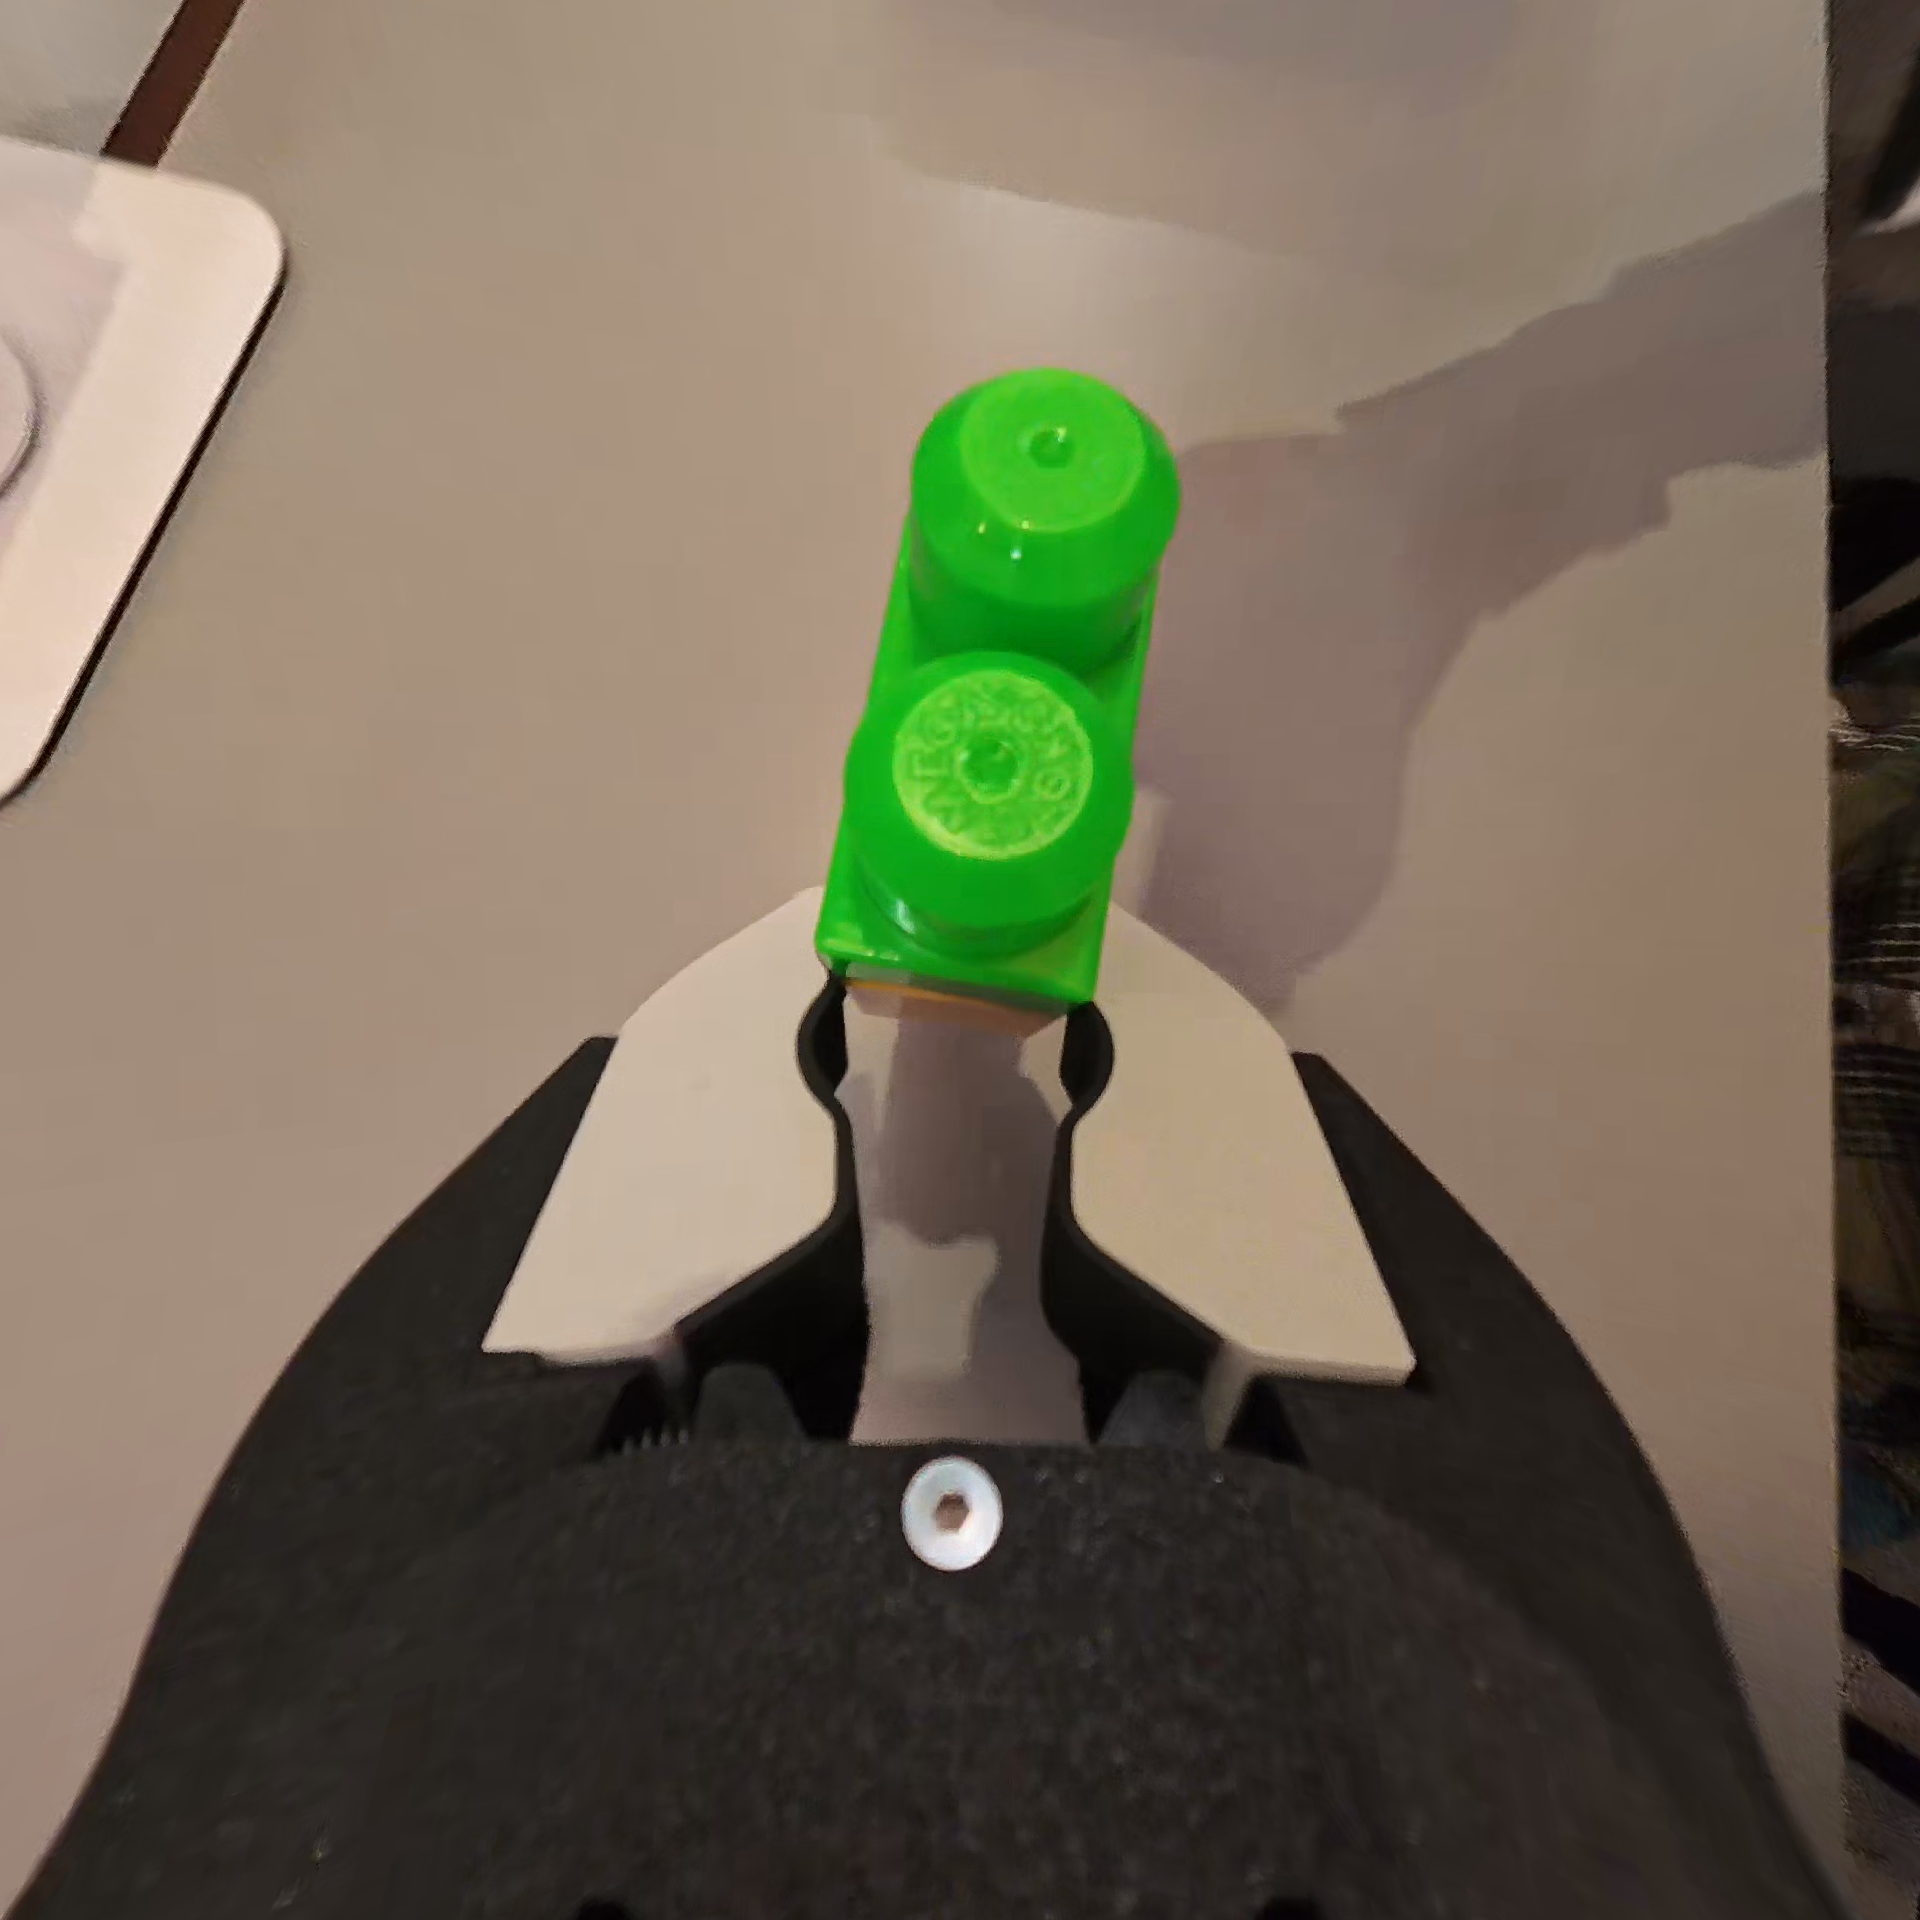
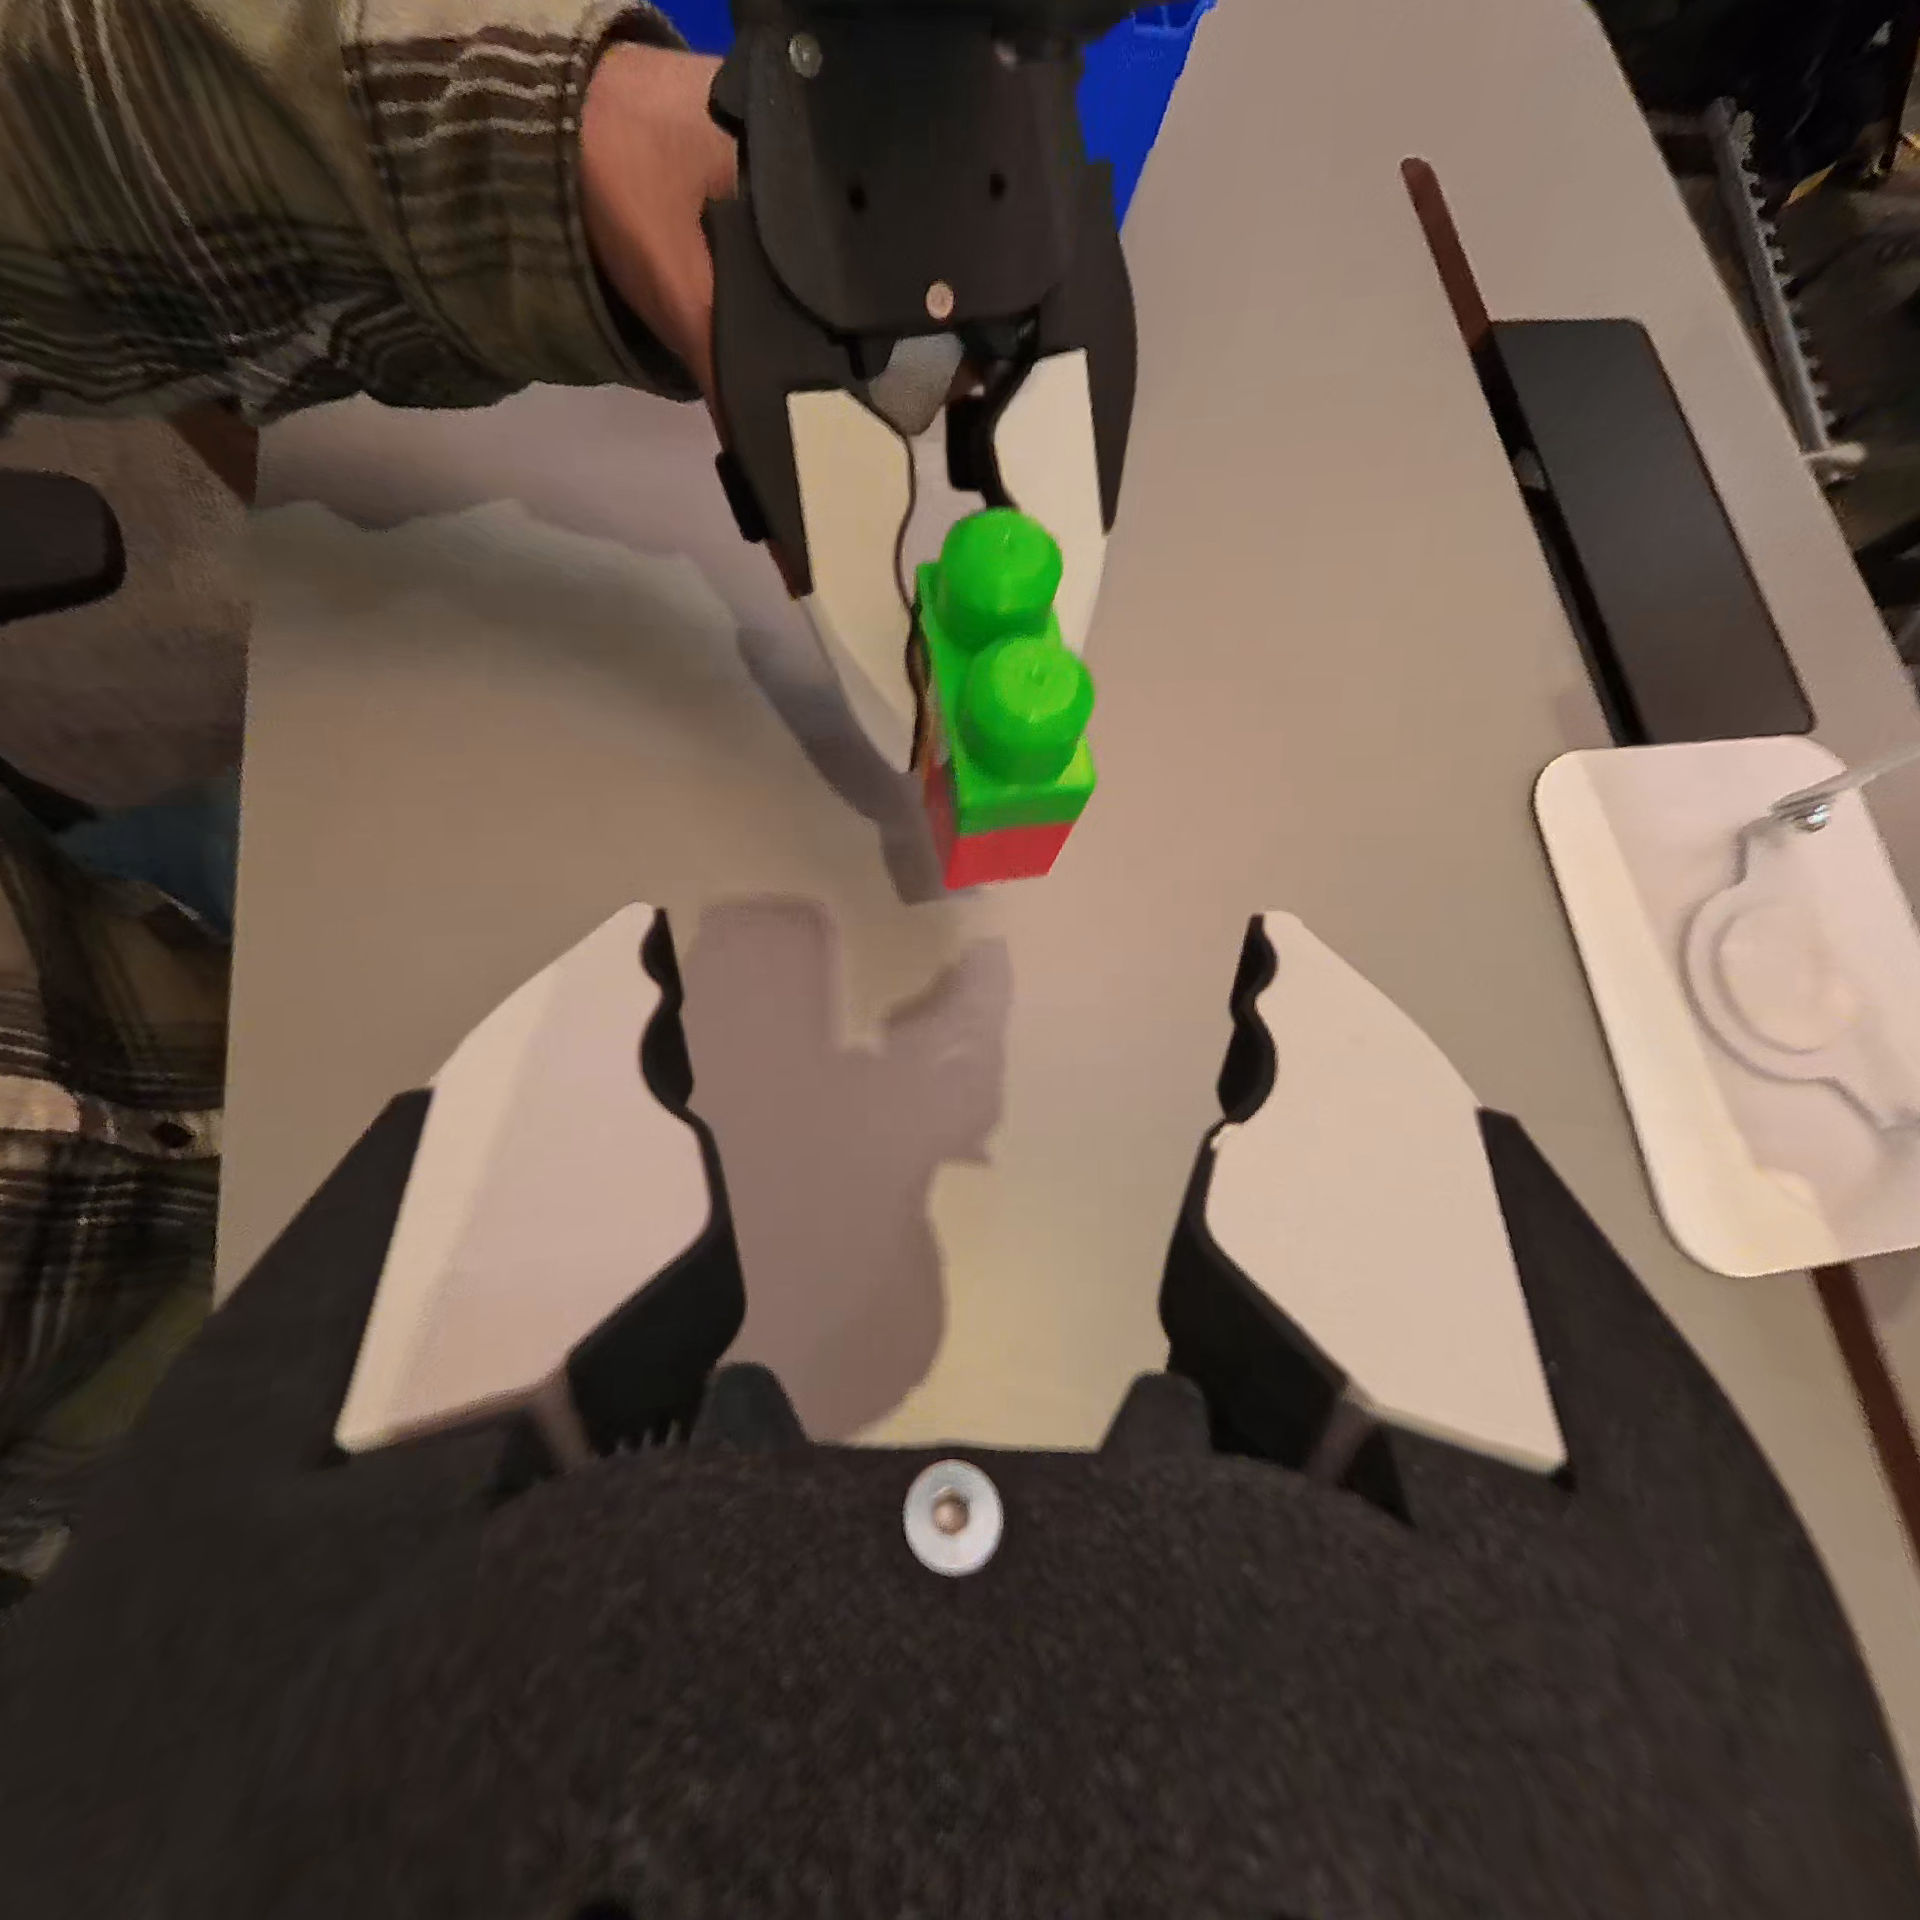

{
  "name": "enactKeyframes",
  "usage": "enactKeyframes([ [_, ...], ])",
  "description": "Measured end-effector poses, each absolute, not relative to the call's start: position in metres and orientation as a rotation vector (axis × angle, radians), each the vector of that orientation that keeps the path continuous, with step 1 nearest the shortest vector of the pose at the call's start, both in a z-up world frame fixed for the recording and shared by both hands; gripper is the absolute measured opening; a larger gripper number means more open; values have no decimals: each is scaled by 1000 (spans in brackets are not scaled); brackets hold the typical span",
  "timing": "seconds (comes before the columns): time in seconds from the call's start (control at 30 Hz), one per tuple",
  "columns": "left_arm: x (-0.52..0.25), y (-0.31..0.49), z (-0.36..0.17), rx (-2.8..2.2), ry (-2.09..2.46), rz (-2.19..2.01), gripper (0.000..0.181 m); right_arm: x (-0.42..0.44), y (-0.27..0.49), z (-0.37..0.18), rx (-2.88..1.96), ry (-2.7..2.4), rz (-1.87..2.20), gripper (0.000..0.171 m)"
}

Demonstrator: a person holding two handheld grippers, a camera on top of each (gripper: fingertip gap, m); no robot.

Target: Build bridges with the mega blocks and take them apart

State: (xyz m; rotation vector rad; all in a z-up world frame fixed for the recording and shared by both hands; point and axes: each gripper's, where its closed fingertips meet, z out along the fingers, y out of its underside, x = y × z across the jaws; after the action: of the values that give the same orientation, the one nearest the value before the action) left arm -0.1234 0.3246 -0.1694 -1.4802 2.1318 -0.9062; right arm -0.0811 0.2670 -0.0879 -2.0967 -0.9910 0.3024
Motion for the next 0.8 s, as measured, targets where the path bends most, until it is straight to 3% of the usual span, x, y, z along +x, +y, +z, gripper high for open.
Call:
enactKeyframes([
  [0.6,-95,266,-129,-1338,2196,-897,38,-100,266,-85,-2234,-1222,353,59],
  [0.7,-92,263,-128,-1332,2199,-918,38,-101,261,-89,-2260,-1255,395,37],
  [0.8,-90,260,-131,-1347,2211,-931,38,-96,258,-94,-2293,-1278,367,36],
])
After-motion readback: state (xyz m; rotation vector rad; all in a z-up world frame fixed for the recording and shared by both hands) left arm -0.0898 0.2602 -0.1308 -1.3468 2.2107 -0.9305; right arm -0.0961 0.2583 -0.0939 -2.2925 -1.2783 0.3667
